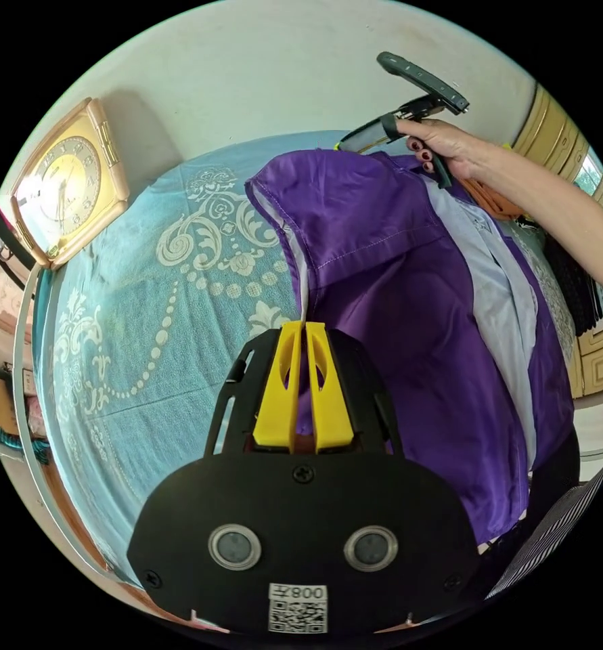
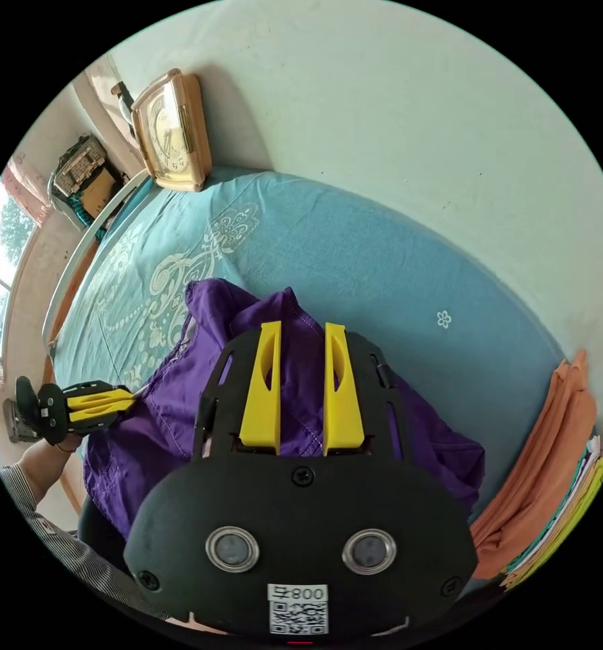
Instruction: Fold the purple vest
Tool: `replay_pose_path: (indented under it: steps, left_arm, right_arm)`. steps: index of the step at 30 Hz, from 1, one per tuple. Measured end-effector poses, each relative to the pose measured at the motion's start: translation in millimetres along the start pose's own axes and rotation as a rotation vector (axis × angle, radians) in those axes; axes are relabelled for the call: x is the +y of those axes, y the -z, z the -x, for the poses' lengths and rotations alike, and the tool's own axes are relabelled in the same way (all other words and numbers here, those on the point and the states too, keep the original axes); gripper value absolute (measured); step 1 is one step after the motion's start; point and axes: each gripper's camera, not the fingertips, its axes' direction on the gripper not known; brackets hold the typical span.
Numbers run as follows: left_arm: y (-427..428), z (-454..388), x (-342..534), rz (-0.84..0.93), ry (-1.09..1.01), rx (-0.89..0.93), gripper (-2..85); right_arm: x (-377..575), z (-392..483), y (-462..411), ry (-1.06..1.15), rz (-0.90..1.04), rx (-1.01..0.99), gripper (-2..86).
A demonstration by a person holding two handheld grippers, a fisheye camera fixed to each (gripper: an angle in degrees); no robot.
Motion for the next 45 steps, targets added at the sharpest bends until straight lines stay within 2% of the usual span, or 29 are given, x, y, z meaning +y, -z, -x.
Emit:
replay_pose_path:
  steps: [3, 5, 7, 10, 12, 14, 17, 24, 27, 29, 33, 36, 38, 41, 45]
  left_arm:
    - [6.1, 4.5, -1.1, -0.020, 0.013, -0.040, 1.0]
    - [15.5, 8.9, -1.2, -0.056, 0.018, -0.072, 1.0]
    - [23.2, 12.8, -1.5, -0.085, 0.026, -0.097, 1.0]
    - [36.3, 20.6, -1.9, -0.160, 0.062, -0.116, 1.1]
    - [37.0, 25.3, -5.3, -0.163, 0.086, -0.131, 1.3]
    - [25.6, 33.2, -10.0, -0.112, 0.111, -0.115, 1.6]
    - [19.3, 41.2, -11.0, -0.073, 0.134, -0.098, 2.3]
    - [46.2, 59.0, 2.7, -0.161, 0.160, -0.080, 4.9]
    - [58.5, 71.1, 12.7, -0.196, 0.201, -0.037, 6.1]
    - [60.4, 79.8, 17.9, -0.186, 0.222, 0.016, 6.8]
    - [53.9, 88.2, 19.5, -0.118, 0.223, 0.026, 7.4]
    - [50.4, 96.9, 19.1, -0.074, 0.226, 0.037, 7.0]
    - [49.9, 103.0, 19.1, -0.065, 0.227, 0.028, 5.5]
    - [55.7, 110.6, 19.9, -0.077, 0.222, 0.043, 2.6]
    - [74.2, 120.5, 25.8, -0.149, 0.240, 0.037, 1.3]
  right_arm:
    - [-2.7, 2.7, -21.8, 0.015, 0.082, -0.063, 3.8]
    - [-2.0, 1.9, -18.9, 0.004, 0.055, -0.057, 2.3]
    - [-0.5, -0.6, 0.8, -0.032, -0.069, 0.025, 1.4]
    - [3.1, -1.7, 38.2, -0.056, -0.289, 0.035, 1.0]
    - [1.3, 1.8, 43.2, -0.038, -0.332, 0.014, 1.0]
    - [-4.8, 6.6, 26.1, -0.009, -0.261, 0.057, 1.2]
    - [-7.8, -0.2, -8.8, -0.078, -0.126, 0.097, 1.8]
    - [24.9, -4.0, 15.6, -0.148, -0.403, 0.080, 5.7]
    - [34.1, 11.0, 11.6, -0.082, -0.460, -0.012, 6.1]
    - [28.8, 28.9, -4.9, -0.006, -0.417, -0.074, 6.4]
    - [-1.8, 74.3, -76.5, 0.149, -0.144, -0.147, 7.3]
    - [-14.4, 92.9, -127.2, 0.189, 0.036, -0.093, 6.6]
    - [-10.8, 99.6, -133.1, 0.210, -0.015, -0.010, 4.5]
    - [-8.2, 104.3, -143.7, 0.226, -0.019, 0.011, 1.0]
    - [-9.5, 91.5, -143.9, 0.171, -0.068, -0.125, 0.3]
